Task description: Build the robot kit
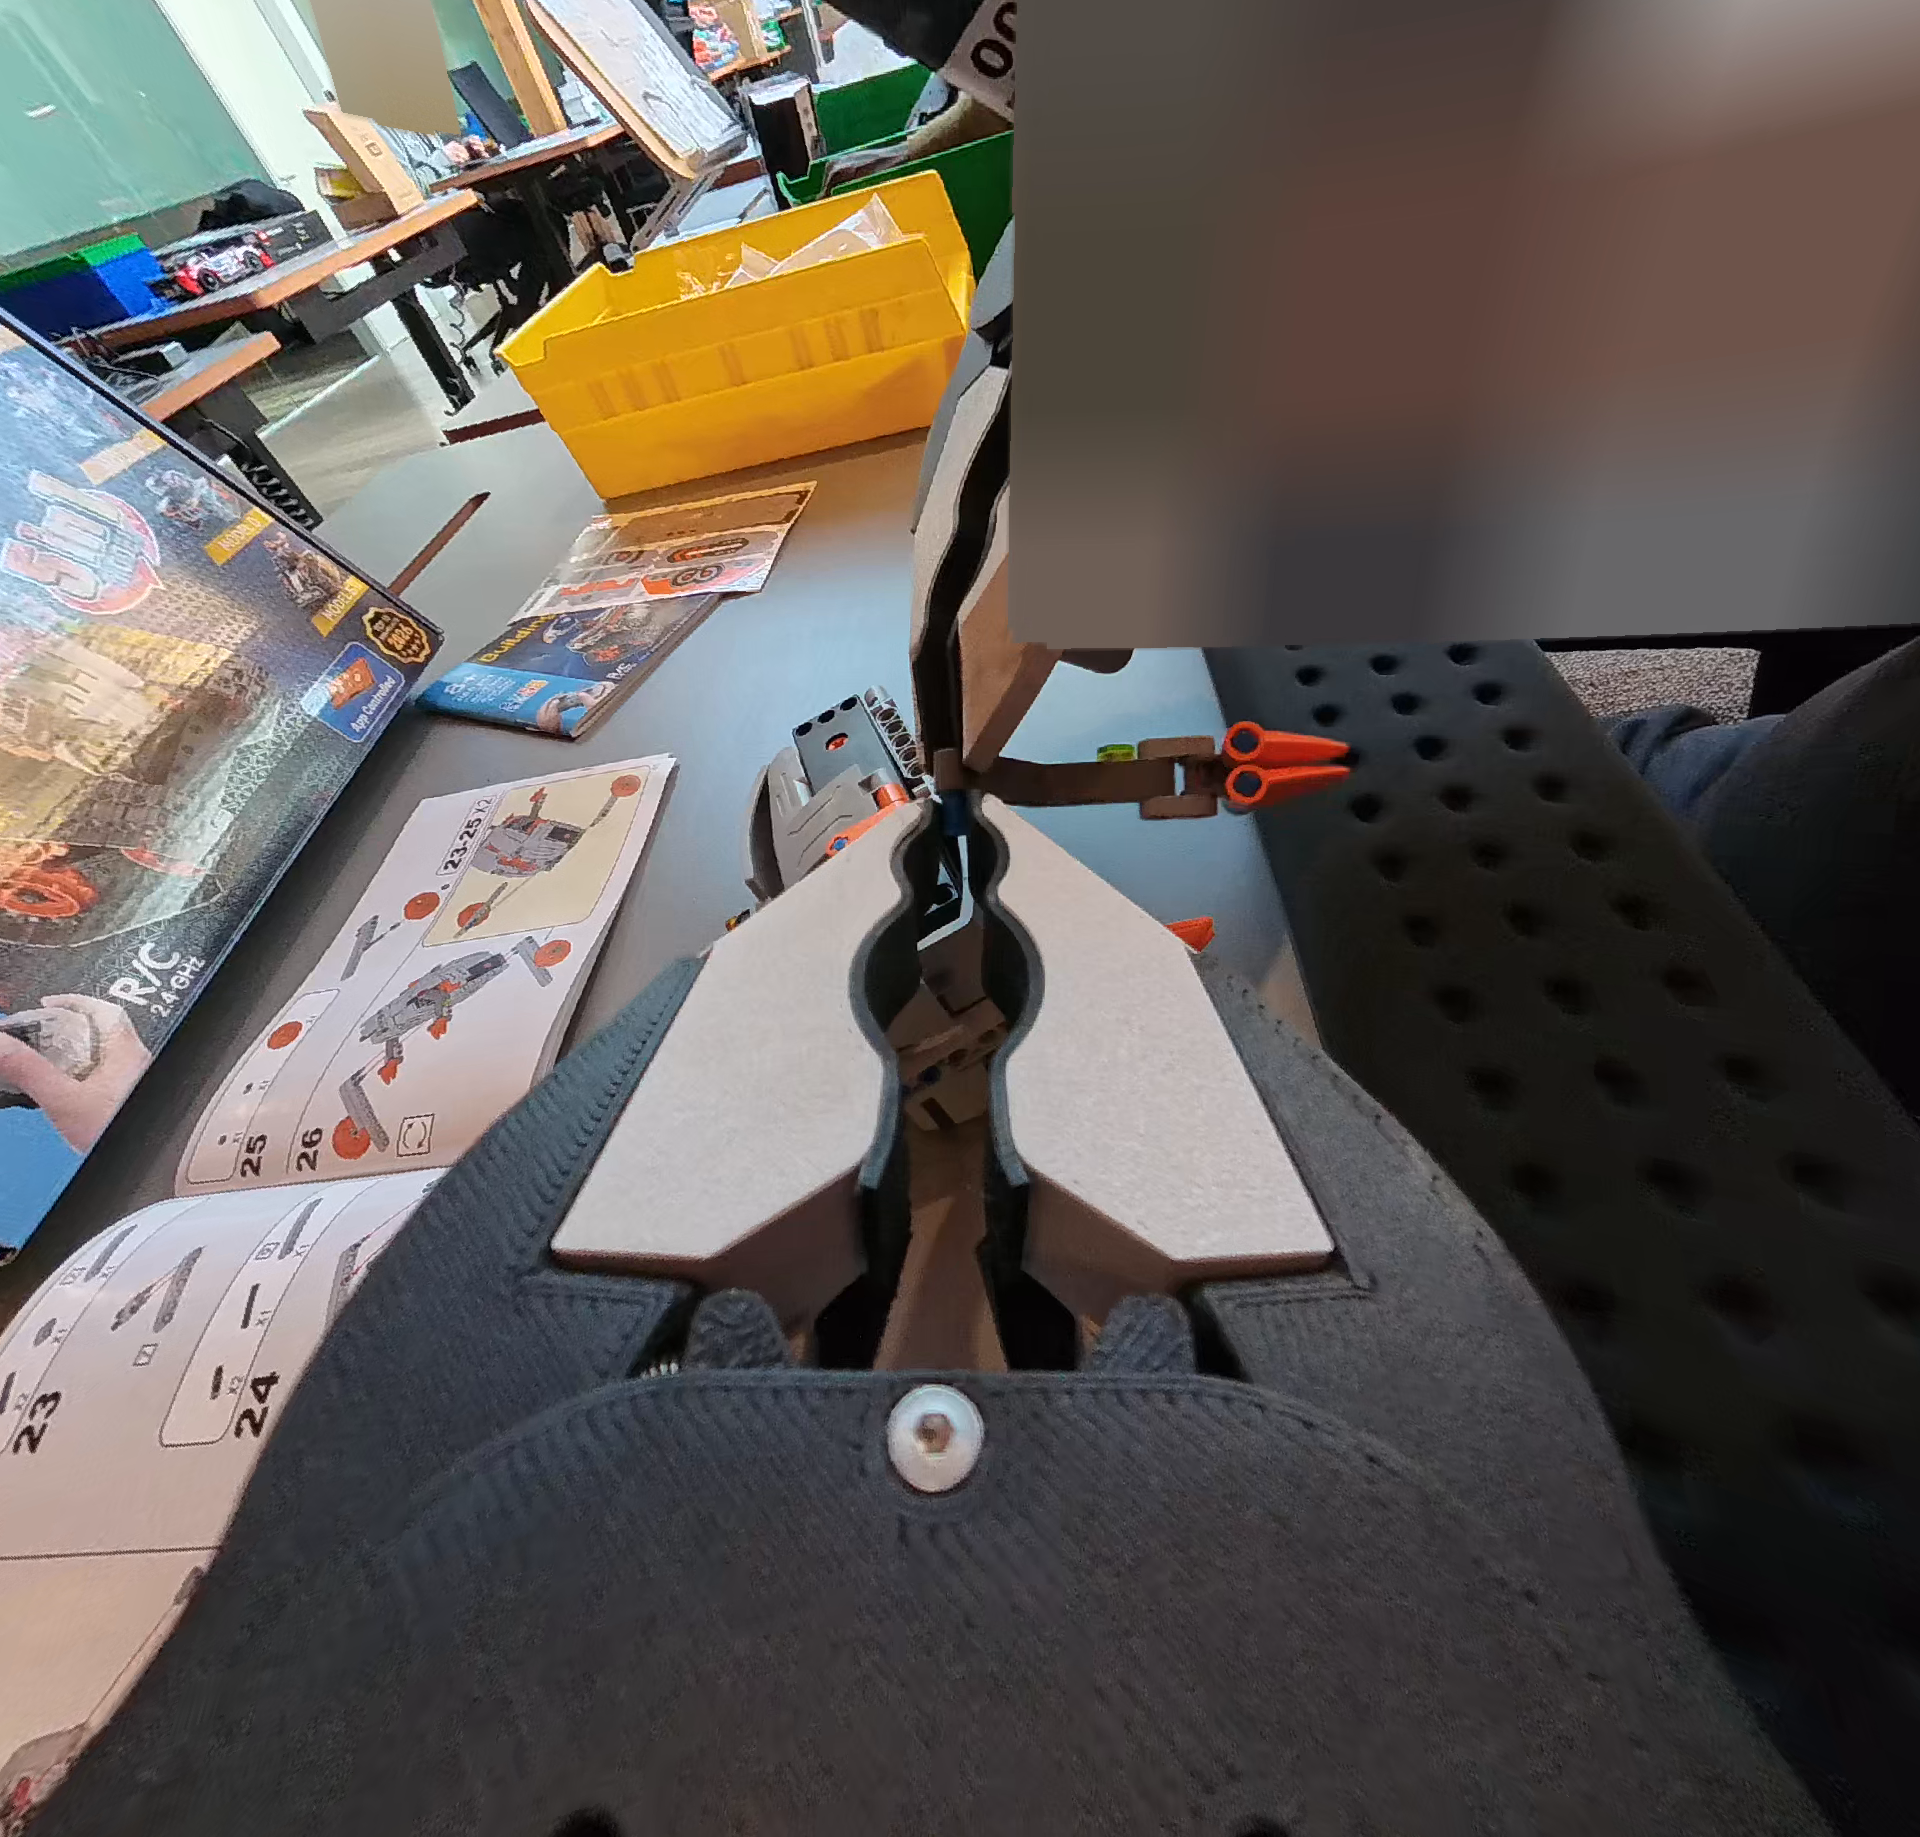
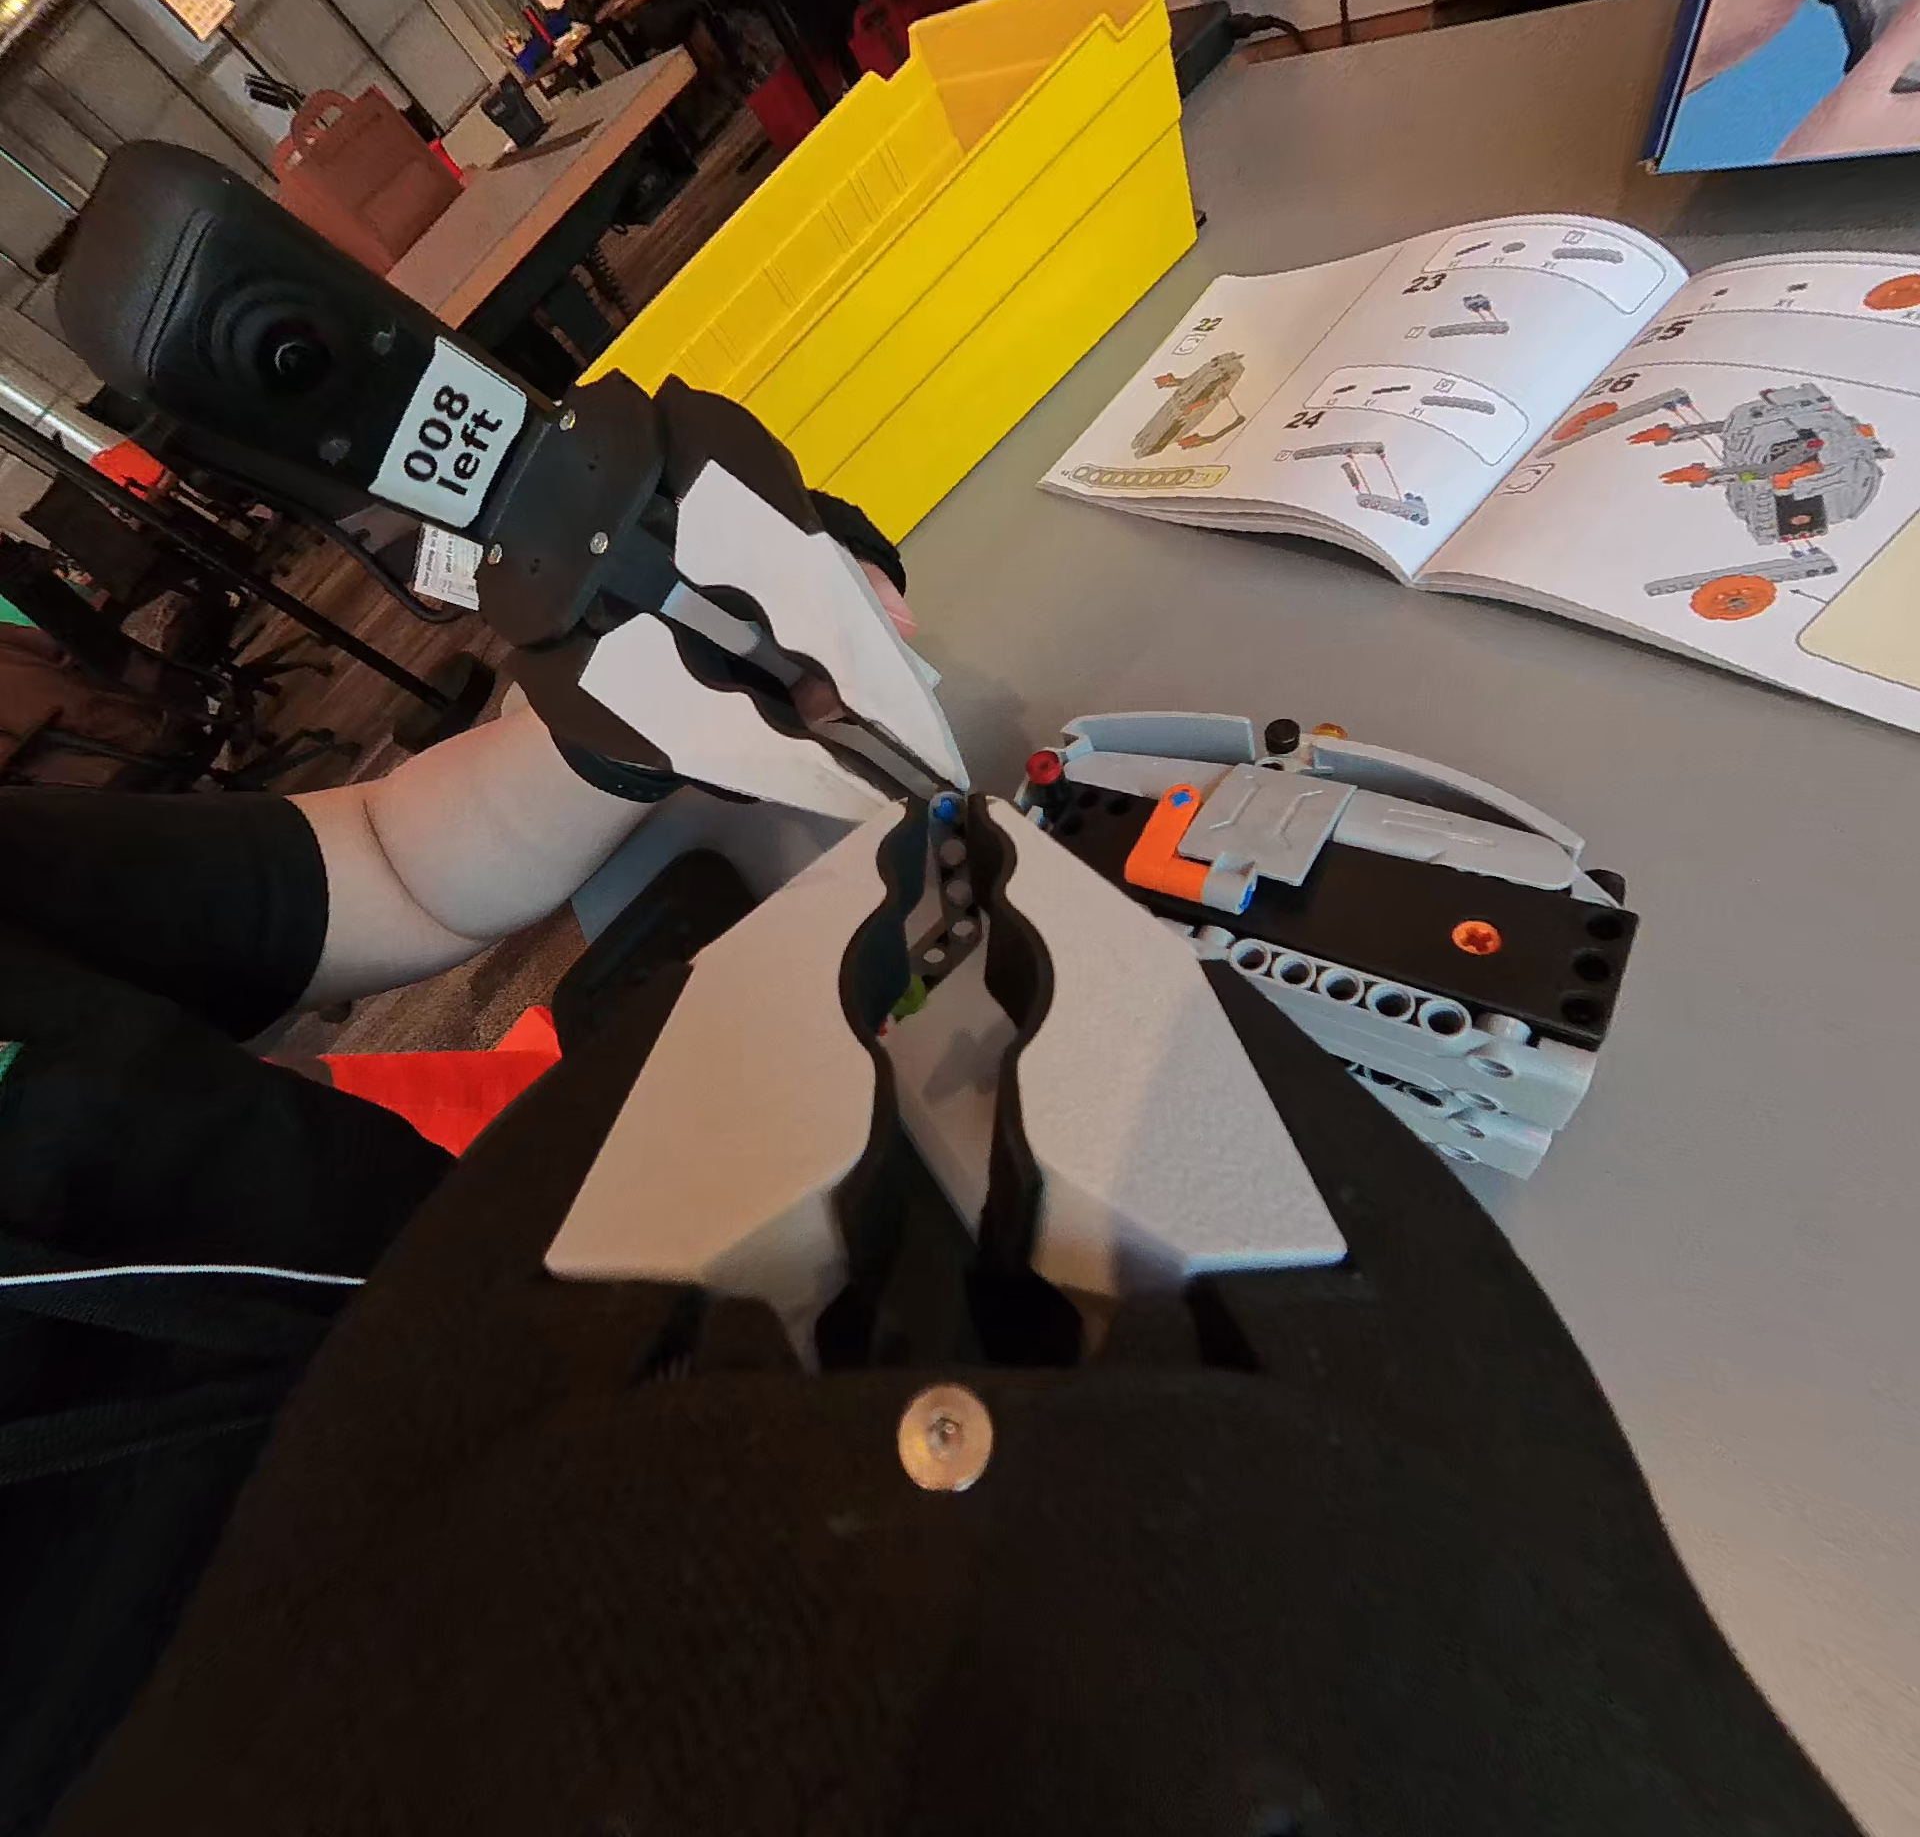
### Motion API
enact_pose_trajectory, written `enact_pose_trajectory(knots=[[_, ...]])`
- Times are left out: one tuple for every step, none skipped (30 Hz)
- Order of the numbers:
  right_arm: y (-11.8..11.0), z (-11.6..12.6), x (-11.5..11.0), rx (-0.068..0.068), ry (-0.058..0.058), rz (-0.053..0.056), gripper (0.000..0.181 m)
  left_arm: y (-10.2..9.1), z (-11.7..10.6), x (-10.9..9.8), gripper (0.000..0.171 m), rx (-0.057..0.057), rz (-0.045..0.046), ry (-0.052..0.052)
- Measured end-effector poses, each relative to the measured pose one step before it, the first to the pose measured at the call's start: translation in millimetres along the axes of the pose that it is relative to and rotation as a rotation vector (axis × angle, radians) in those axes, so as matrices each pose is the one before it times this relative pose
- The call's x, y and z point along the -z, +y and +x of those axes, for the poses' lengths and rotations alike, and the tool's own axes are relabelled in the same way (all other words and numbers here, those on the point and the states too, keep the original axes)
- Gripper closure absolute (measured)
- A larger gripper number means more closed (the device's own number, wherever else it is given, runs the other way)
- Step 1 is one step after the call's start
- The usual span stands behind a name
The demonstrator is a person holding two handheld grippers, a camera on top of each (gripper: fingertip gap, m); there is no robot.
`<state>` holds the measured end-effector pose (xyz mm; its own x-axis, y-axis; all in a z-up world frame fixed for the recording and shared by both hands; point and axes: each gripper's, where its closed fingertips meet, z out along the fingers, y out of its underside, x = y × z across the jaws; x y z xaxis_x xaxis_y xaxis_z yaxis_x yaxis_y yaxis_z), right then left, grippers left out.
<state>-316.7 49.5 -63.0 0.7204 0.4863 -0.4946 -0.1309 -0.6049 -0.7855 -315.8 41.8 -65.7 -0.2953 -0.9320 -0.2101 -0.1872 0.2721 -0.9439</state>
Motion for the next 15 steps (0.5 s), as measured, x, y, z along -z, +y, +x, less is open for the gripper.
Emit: enact_pose_trajectory(knots=[[0.40,-0.11,0.03,-0.0017,-0.0034,-0.0041,0.174,0.06,0.01,0.07,0.169,-0.0045,-0.00109,-0.0005],[-0.04,-0.46,-0.02,-0.0009,-0.0038,0.0008,0.174,-0.20,-0.55,0.62,0.169,-0.0050,-0.00003,-0.0029],[-0.26,-0.40,-0.09,-0.0018,-0.0028,0.0014,0.175,-0.24,-0.79,0.69,0.168,-0.0031,0.00004,-0.0040],[-0.11,-0.10,-0.13,-0.0001,-0.0002,0.0009,0.175,-0.05,-0.85,0.54,0.168,-0.0014,-0.00156,-0.0041],[0.13,-0.22,-0.21,0.0001,-0.0010,0.0008,0.175,-0.09,-0.40,0.34,0.168,-0.0023,-0.00134,-0.0023],[-0.05,0.36,-0.03,-0.0022,0.0010,0.0017,0.175,0.16,0.17,-0.05,0.168,-0.0050,-0.00189,-0.0011],[0.20,0.47,-0.01,-0.0029,0.0007,0.0006,0.175,0.53,0.15,-0.35,0.168,-0.0043,-0.00401,-0.0017],[0.43,0.56,0.14,-0.0044,-0.0002,0.0007,0.175,0.53,0.19,-0.59,0.168,-0.0009,-0.00423,-0.0020],[-0.07,0.32,0.20,-0.0064,-0.0022,0.0034,0.174,0.34,0.14,-0.51,0.168,-0.0001,-0.00243,-0.0024],[-0.05,-0.10,0.30,-0.0089,-0.0053,0.0035,0.175,0.27,0.21,-0.55,0.168,-0.0024,-0.00211,-0.0014],[-0.09,-0.30,0.13,-0.0116,-0.0068,0.0029,0.175,0.37,0.54,-0.44,0.169,-0.0056,-0.00383,-0.0010],[0.17,-0.39,-0.09,-0.0101,-0.0077,0.0009,0.175,0.35,0.32,-0.30,0.168,-0.0088,-0.00493,-0.0030],[0.35,-0.33,-0.09,-0.0071,-0.0057,-0.0015,0.175,0.71,0.33,-0.35,0.168,-0.0113,-0.00692,-0.0031],[0.39,0.22,-0.23,-0.0033,-0.0003,-0.0043,0.174,0.65,0.39,-0.36,0.169,-0.0109,-0.00692,-0.0036],[-0.03,-0.40,-0.12,0.0000,-0.0021,-0.0019,0.174,0.33,0.19,-0.40,0.169,-0.0081,-0.00282,-0.0044]])
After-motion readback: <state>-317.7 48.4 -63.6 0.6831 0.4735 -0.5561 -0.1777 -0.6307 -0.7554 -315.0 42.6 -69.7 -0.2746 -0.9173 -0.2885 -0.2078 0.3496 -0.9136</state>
